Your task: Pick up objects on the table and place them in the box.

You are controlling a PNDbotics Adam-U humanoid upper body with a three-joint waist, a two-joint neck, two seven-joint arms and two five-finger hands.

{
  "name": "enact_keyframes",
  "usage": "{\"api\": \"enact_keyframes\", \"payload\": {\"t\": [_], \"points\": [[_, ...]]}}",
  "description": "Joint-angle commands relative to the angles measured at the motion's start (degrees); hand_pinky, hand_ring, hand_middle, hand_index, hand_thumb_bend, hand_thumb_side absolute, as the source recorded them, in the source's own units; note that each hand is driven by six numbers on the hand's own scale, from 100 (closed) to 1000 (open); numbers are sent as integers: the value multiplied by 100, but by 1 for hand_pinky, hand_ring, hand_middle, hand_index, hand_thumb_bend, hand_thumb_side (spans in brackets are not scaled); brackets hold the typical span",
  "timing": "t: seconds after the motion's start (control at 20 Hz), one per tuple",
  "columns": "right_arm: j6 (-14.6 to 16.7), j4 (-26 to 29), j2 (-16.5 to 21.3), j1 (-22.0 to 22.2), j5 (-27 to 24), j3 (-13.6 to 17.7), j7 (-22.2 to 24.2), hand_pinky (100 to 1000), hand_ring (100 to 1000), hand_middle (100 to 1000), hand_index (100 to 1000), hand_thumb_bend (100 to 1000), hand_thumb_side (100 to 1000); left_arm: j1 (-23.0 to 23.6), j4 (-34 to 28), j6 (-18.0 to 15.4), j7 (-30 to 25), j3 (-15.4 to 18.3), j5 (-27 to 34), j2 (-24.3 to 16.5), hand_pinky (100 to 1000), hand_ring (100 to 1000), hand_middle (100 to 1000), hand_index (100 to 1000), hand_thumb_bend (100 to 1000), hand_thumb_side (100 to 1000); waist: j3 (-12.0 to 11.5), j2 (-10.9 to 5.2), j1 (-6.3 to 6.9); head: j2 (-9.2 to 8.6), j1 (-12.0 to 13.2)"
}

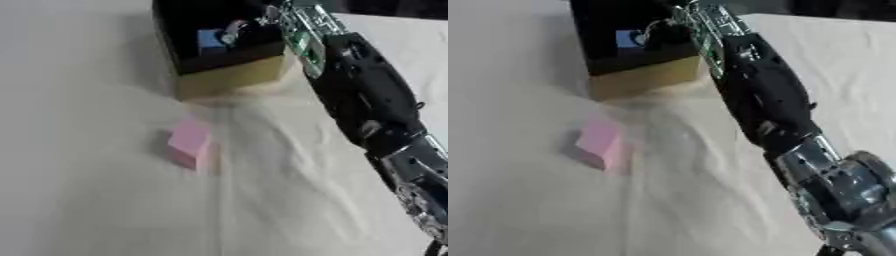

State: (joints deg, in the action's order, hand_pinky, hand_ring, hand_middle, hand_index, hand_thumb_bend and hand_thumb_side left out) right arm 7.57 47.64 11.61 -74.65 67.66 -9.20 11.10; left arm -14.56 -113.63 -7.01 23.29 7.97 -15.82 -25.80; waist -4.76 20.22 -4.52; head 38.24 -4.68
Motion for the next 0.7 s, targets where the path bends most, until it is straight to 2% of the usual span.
{"api": "enact_keyframes", "payload": {"t": [0.05, 0.25, 0.45, 0.55, 0.7], "points": [[-5, 350, 197, -176, -138, 16, 43, 848, 893, 849, 884, 399, 510, -34, -96, 2, -19, 19, 22, -131, 750, 645, 728, 863, 101, 945, 17, -169, 64, 2, 15], [-76, 822, 292, -187, -557, 35, -6, 846, 887, 840, 881, 354, 520, -43, -96, -2, -25, 10, 32, -145, 750, 647, 729, 863, 102, 944, 64, -193, 81, 3, 39], [-266, 1401, 476, -160, -1076, 60, -74, 841, 879, 825, 864, 289, 487, -32, -96, 8, -53, -11, 56, -160, 749, 646, 729, 862, 101, 947, 110, -210, 101, 24, 69], [-366, 1772, 639, -99, -1379, 41, -97, 840, 878, 822, 861, 264, 484, -28, -96, 35, -93, -44, 59, -188, 749, 646, 729, 863, 100, 951, 140, -212, 104, 34, 97], [-491, 2562, 1016, 119, -1949, -26, -92, 841, 876, 816, 855, 227, 525, -52, -96, 125, -247, -157, -5, -357, 752, 649, 731, 863, 100, 956, 200, -207, 108, 42, 174]]}}
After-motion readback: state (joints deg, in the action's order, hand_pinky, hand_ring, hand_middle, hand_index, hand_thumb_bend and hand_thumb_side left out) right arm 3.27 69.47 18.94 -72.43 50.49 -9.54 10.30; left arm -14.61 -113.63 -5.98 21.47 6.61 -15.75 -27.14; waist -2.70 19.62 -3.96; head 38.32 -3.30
